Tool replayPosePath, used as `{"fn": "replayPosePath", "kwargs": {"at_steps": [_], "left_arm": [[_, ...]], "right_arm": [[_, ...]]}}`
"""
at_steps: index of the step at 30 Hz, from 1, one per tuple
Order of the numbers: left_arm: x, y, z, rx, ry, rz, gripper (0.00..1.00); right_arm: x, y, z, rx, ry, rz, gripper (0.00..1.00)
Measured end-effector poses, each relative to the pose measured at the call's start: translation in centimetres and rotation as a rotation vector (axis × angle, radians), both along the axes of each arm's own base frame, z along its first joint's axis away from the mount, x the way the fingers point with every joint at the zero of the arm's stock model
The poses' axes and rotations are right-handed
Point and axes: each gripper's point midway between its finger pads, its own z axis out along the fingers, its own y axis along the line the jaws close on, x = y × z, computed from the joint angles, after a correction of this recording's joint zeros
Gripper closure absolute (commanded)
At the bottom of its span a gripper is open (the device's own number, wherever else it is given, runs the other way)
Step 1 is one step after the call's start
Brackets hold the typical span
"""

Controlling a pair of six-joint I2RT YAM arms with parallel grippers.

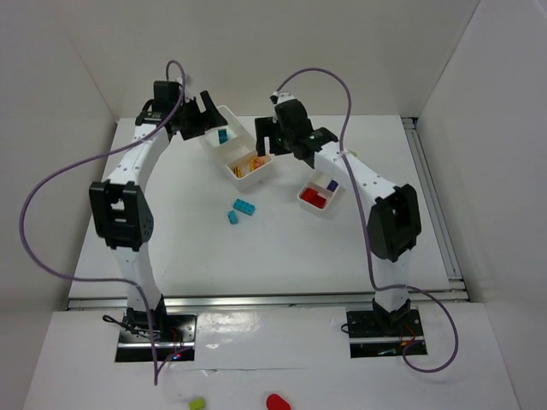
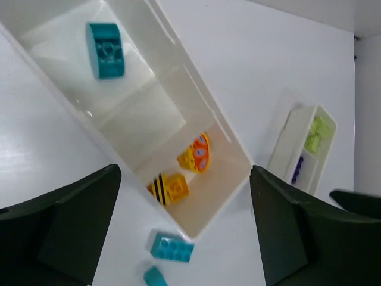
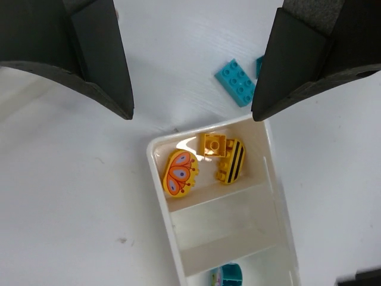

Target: Sort the legos into containers by color

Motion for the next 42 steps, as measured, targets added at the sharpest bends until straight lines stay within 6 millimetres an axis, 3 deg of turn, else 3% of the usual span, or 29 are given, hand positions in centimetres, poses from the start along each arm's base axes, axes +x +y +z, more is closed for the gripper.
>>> {"fn": "replayPosePath", "kwargs": {"at_steps": [3,5,6,8,9,11,14,18,25,28,31,33,35,36,39,42], "left_arm": [[-5.4,-1.8,2.9,0.057,-0.035,-0.032,0.12],[-9.5,-3.2,3.1,0.096,-0.044,-0.047,0.24],[-11.5,-3.8,2.5,0.111,-0.037,-0.053,0.24],[-15.9,-5.1,0.2,0.147,0.022,-0.071,0.19],[-17.6,-5.7,-1.2,0.167,0.051,-0.076,0.10],[-20.5,-6.5,-4.5,0.204,0.134,-0.072,0.05],[-22.9,-6.5,-8.5,0.260,0.239,-0.033,0.10],[-23.3,-6.0,-12.0,0.301,0.325,0.065,0.18],[-21.9,-5.6,-15.7,0.338,0.371,0.171,0.28],[-21.2,-5.6,-17.0,0.356,0.394,0.200,0.36],[-20.8,-5.6,-17.8,0.369,0.406,0.216,0.53],[-20.7,-5.5,-18.0,0.369,0.410,0.228,0.68],[-20.8,-5.4,-18.0,0.374,0.413,0.236,0.74],[-20.8,-5.3,-17.9,0.381,0.414,0.238,0.82],[-20.9,-4.7,-16.9,0.395,0.417,0.247,0.85],[-20.3,-3.8,-13.8,0.390,0.370,0.256,0.86]], "right_arm": [[-1.6,-1.4,2.9,0.033,-0.053,-0.039,0.12],[-2.9,-2.2,3.5,0.043,-0.062,-0.060,0.12],[-3.7,-2.5,3.3,0.043,-0.057,-0.068,0.12],[-5.3,-3.2,2.1,0.032,-0.032,-0.082,0.12],[-5.9,-3.4,1.3,0.022,-0.015,-0.085,0.12],[-7.0,-3.7,-0.5,-0.001,0.022,-0.094,0.12],[-7.9,-4.3,-2.4,-0.036,0.068,-0.108,0.12],[-8.5,-5.0,-2.3,-0.048,0.065,-0.128,0.10],[-9.6,-6.1,0.7,-0.024,0.006,-0.154,0.10],[-9.6,-6.4,1.3,-0.021,-0.010,-0.164,0.10],[-9.6,-6.7,1.3,-0.029,-0.012,-0.173,0.10],[-9.6,-6.8,1.2,-0.036,-0.012,-0.178,0.10],[-9.7,-7.1,1.0,-0.047,-0.008,-0.182,0.10],[-9.8,-7.2,0.9,-0.052,-0.006,-0.186,0.10],[-9.8,-7.4,0.8,-0.060,-0.004,-0.189,0.10],[-9.8,-7.5,0.8,-0.068,-0.008,-0.191,0.10]]}}
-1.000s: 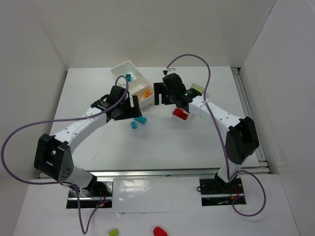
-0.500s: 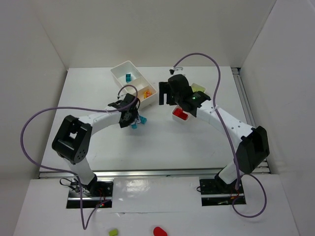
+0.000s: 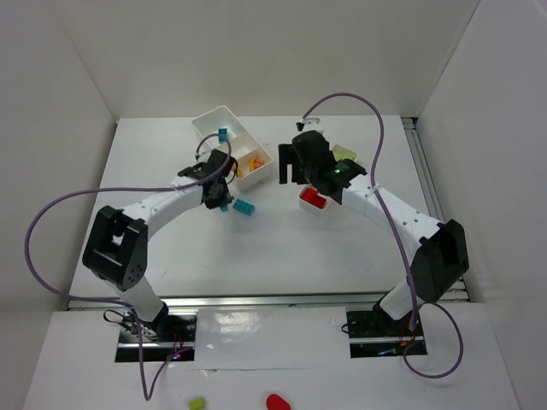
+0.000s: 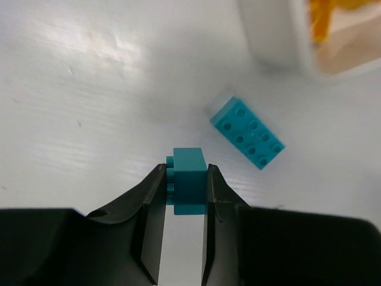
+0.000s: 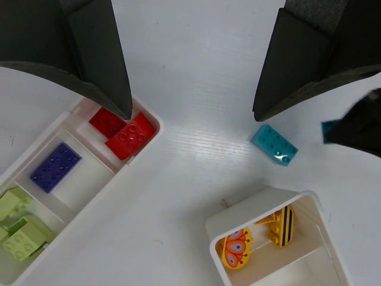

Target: Sort the legos into containers by color

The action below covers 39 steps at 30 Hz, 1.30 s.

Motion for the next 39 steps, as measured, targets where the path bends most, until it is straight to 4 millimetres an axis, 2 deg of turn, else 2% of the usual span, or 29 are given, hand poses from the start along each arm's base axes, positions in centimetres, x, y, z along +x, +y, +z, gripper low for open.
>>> {"fn": "replayPosePath", "kwargs": {"at_steps": [3,7,9,11,13,15,17,18,21,23,26,28,31,33,34,36,38,39], "left_arm": [[2.6,1.4,5.1,-0.010,-0.110,0.018,0.86],[8.2,3.7,12.3,-0.012,-0.282,0.060,0.88],[11.4,4.4,14.7,-0.007,-0.340,0.076,0.88],[14.8,4.9,15.8,-0.003,-0.382,0.090,0.88],[18.0,5.2,15.6,-0.003,-0.398,0.095,0.88],[20.7,5.6,14.2,-0.003,-0.386,0.098,0.88],[22.8,5.8,12.5,-0.009,-0.374,0.092,0.79],[23.7,5.9,11.5,-0.016,-0.364,0.089,0.66],[26.4,6.0,9.2,-0.041,-0.359,0.069,0.14],[27.4,5.7,8.0,-0.070,-0.352,0.033,0.08],[27.1,5.3,7.3,-0.115,-0.328,-0.011,0.12],[25.6,5.0,7.6,-0.131,-0.309,-0.039,0.17],[21.1,4.7,9.2,-0.133,-0.273,-0.069,0.17],[18.3,4.1,11.2,-0.124,-0.294,-0.094,0.17],[16.4,3.5,12.4,-0.120,-0.308,-0.113,0.16],[12.8,2.0,13.5,-0.113,-0.326,-0.168,0.11],[9.4,0.2,13.1,-0.094,-0.326,-0.252,0.08],[8.0,-0.7,12.1,-0.086,-0.315,-0.294,0.06]], "right_arm": [[0.1,-0.2,0.2,-0.008,-0.007,-0.004,0.10],[0.4,-0.9,0.3,-0.018,-0.013,-0.016,0.10],[0.8,-1.5,0.4,-0.022,-0.017,-0.030,0.10],[1.2,-2.1,0.4,-0.026,-0.018,-0.046,0.10],[1.8,-3.0,0.4,-0.031,-0.019,-0.069,0.10],[2.3,-3.6,0.2,-0.034,-0.017,-0.088,0.10],[2.8,-4.3,0.0,-0.038,-0.012,-0.106,0.10],[3.0,-4.5,-0.2,-0.039,-0.009,-0.113,0.10],[4.0,-5.0,-0.9,-0.045,0.007,-0.131,0.10],[4.4,-4.9,-1.5,-0.048,0.022,-0.130,0.10],[4.8,-4.9,-2.4,-0.053,0.041,-0.129,0.10],[4.7,-4.7,-2.5,-0.049,0.045,-0.122,0.10],[4.7,-4.5,-2.3,-0.035,0.042,-0.114,0.10],[4.4,-4.4,-2.3,-0.032,0.042,-0.111,0.10],[4.1,-4.5,-2.3,-0.030,0.044,-0.111,0.10],[3.3,-4.5,-2.3,-0.023,0.046,-0.105,0.10],[2.4,-4.5,-1.8,-0.015,0.040,-0.095,0.10],[1.9,-4.4,-1.4,-0.006,0.031,-0.090,0.10]]}}
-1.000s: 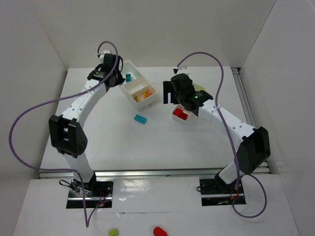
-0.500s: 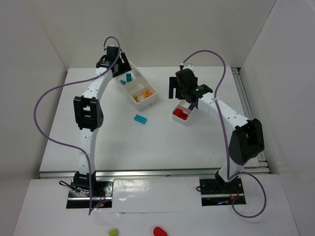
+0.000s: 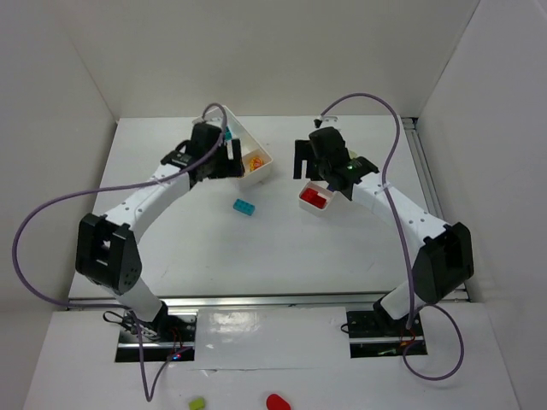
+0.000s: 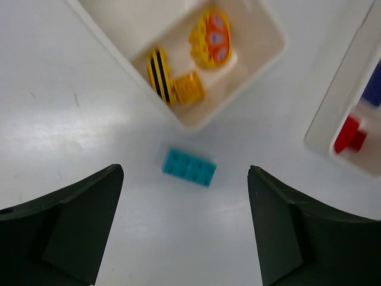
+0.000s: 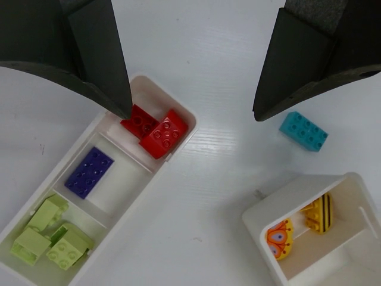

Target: Sort the legos into containers by color

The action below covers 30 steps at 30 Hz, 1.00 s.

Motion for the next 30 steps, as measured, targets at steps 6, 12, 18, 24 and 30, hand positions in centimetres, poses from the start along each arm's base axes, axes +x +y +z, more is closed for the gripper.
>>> {"fn": "replayPosePath", "kwargs": {"at_steps": [6,12,18,24,30], "left_arm": [[-8.0,-2.8,-9.7,0.175,0.181,-0.168,0.00],[-9.1,-3.1,-11.9,0.274,0.178,-0.242,0.00],[-7.2,-3.8,-14.7,0.342,0.187,-0.323,0.00],[-6.6,-4.6,-17.0,0.364,0.227,-0.388,0.00],[-4.9,-5.9,-17.1,0.350,0.203,-0.404,0.09]], "right_arm": [[-1.9,0.0,2.7,0.043,-0.057,0.016,0.10],[-2.6,-0.2,3.4,0.056,-0.073,0.014,0.09],[-3.2,-0.4,3.6,0.054,-0.078,0.011,0.09],[-3.5,-0.6,4.2,0.058,-0.094,0.007,0.09],[-3.6,-0.8,4.1,0.050,-0.090,0.000,0.09]]}}
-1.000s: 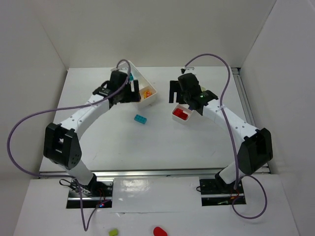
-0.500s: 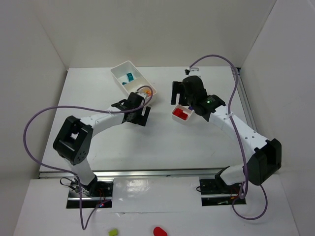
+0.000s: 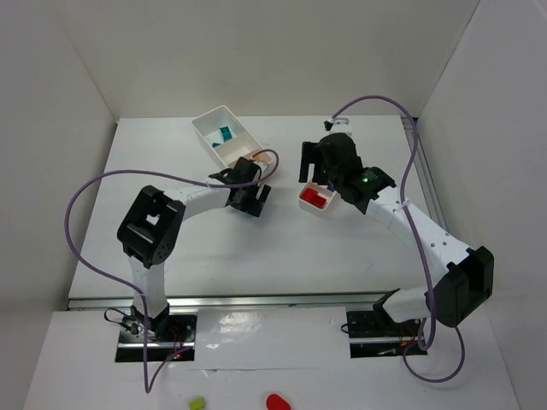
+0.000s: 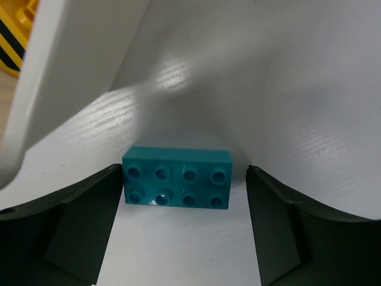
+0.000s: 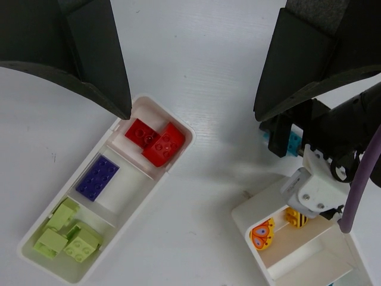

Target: Sort the legos into containers by color

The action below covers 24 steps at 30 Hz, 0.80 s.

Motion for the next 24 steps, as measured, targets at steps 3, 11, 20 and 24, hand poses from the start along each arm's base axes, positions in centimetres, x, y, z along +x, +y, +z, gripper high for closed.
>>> {"fn": "replayPosePath", "kwargs": {"at_steps": [3,11,20,24], "left_arm": [[0.4,-0.2,0.1,0.002,-0.009,-0.010,0.17],[0.2,0.1,0.4,0.011,-0.009,-0.010,0.67],[1.9,2.8,12.4,-0.158,-0.144,0.057,0.75],[7.9,6.2,21.2,-0.246,-0.320,0.186,0.81]], "right_arm": [[-0.1,-0.1,-0.1,-0.005,0.004,-0.004,0.09],[-0.2,-0.2,-0.3,-0.011,0.010,-0.006,0.09],[-0.1,-0.3,-0.3,-0.013,0.010,-0.008,0.09],[0.1,-0.2,-0.7,-0.021,0.017,-0.010,0.09]]}}
